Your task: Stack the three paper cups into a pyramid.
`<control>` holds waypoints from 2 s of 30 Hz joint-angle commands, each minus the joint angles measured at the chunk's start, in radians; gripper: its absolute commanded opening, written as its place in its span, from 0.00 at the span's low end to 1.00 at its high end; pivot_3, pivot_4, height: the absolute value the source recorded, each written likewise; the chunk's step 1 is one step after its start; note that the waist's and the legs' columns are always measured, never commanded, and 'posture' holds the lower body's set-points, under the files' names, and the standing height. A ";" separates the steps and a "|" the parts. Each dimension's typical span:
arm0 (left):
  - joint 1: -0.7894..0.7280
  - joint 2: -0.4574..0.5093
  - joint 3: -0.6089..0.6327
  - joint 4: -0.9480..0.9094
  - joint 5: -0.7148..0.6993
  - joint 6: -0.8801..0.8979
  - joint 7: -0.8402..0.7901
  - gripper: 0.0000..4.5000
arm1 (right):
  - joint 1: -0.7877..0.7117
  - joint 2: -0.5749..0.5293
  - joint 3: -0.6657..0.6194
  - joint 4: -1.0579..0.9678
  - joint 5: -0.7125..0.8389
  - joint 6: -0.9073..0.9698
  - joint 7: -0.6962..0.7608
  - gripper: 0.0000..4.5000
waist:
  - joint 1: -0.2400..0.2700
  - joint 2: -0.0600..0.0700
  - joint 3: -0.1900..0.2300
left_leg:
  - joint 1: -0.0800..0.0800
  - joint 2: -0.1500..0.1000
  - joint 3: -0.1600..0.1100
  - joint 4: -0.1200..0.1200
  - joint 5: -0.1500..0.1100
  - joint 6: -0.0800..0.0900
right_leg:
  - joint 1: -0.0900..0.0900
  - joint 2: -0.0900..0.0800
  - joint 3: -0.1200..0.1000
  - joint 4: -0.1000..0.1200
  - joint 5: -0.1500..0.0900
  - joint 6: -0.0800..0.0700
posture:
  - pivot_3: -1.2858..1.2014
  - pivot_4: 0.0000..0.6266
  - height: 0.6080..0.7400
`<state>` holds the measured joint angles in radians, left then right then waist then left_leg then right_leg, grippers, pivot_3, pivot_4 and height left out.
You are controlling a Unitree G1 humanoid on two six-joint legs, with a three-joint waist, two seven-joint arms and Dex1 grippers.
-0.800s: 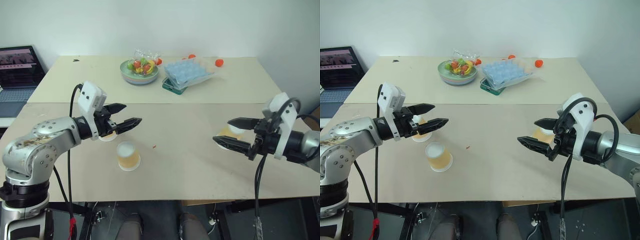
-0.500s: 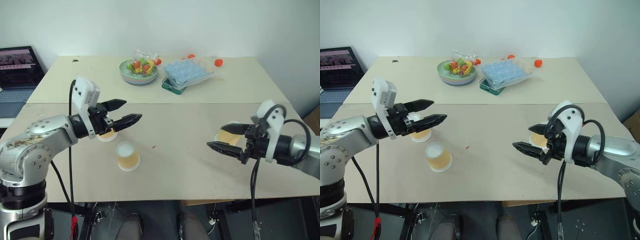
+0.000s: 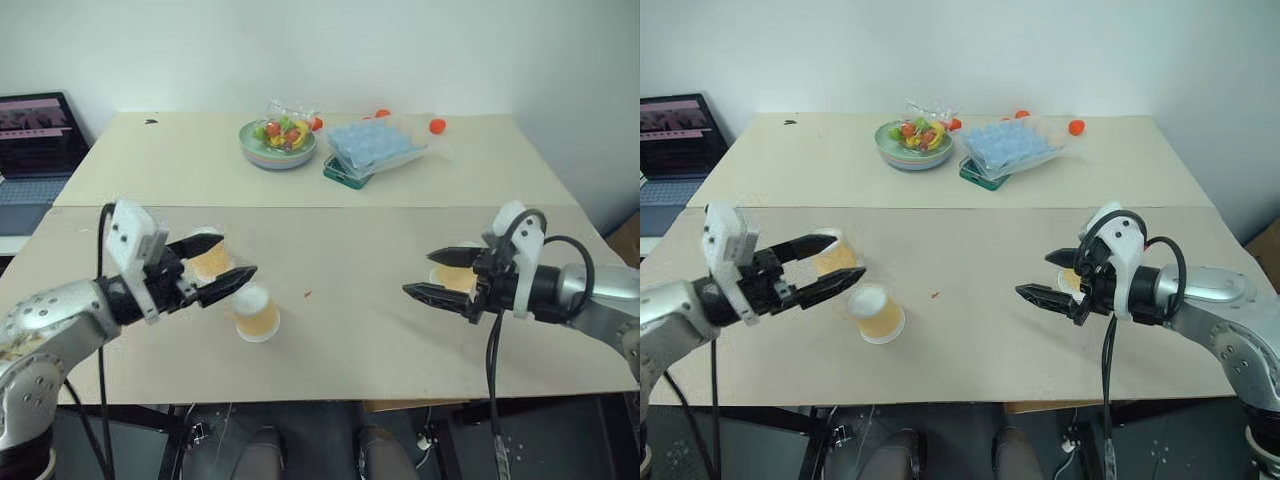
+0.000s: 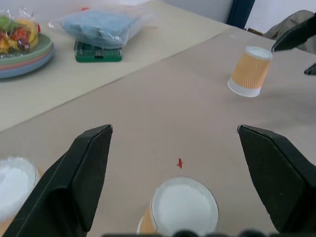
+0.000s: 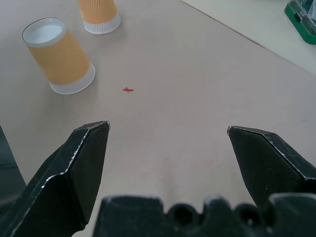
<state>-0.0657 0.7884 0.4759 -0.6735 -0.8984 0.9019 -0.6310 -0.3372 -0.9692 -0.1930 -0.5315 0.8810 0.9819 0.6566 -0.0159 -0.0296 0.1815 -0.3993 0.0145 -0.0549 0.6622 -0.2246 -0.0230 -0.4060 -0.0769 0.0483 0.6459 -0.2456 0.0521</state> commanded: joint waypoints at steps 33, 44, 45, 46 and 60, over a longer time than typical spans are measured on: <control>0.189 -0.155 -0.262 0.084 0.394 -0.429 -0.057 0.96 | -0.016 -0.023 -0.068 -0.038 -0.019 0.004 0.011 1.00 | 0.004 0.000 0.000 | 0.000 0.000 0.000 0.000 0.000 0.000 | 0.000 0.000 0.000 0.000 0.000 -0.001 | 0.52 0.24 1.00; 0.127 -0.202 -0.314 0.113 0.424 -0.434 -0.011 0.96 | -0.012 -0.033 -0.097 -0.061 -0.004 0.037 -0.002 1.00 | 0.001 0.000 0.000 | 0.000 0.000 0.000 0.000 0.000 0.000 | 0.001 0.000 0.000 0.000 0.000 -0.001 | 0.52 0.24 1.00; 0.125 -0.203 -0.313 0.115 0.425 -0.433 -0.010 0.96 | -0.010 -0.033 -0.101 -0.063 -0.003 0.039 -0.005 1.00 | 0.002 0.000 0.000 | 0.000 0.000 0.000 0.000 0.000 0.000 | 0.001 0.000 0.000 0.000 0.000 -0.001 | 0.52 0.24 1.00; 0.121 -0.207 -0.316 0.116 0.426 -0.433 -0.007 0.96 | -0.008 -0.033 -0.104 -0.065 -0.001 0.041 -0.007 1.00 | 0.002 0.000 0.000 | 0.000 0.000 0.000 0.000 0.000 0.000 | 0.000 0.000 0.000 0.000 0.000 -0.001 | 0.52 0.24 1.00; 0.068 -0.225 -0.349 0.097 0.416 -0.402 0.027 0.58 | -0.013 -0.040 -0.111 -0.072 0.018 0.055 -0.014 1.00 | 0.003 0.000 0.000 | 0.000 0.000 0.000 0.000 0.000 0.000 | 0.001 0.000 0.000 0.000 0.000 -0.001 | 0.52 0.24 1.00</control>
<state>0.0328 0.5621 0.1177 -0.5444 -0.4725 0.5020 -0.6143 -0.3397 -0.9887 -0.2547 -0.5786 0.8842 1.0343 0.6421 -0.0132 -0.0295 0.1814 -0.3988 0.0148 -0.0548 0.6618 -0.2247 -0.0229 -0.4054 -0.0766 0.0480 0.6458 -0.2459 0.0512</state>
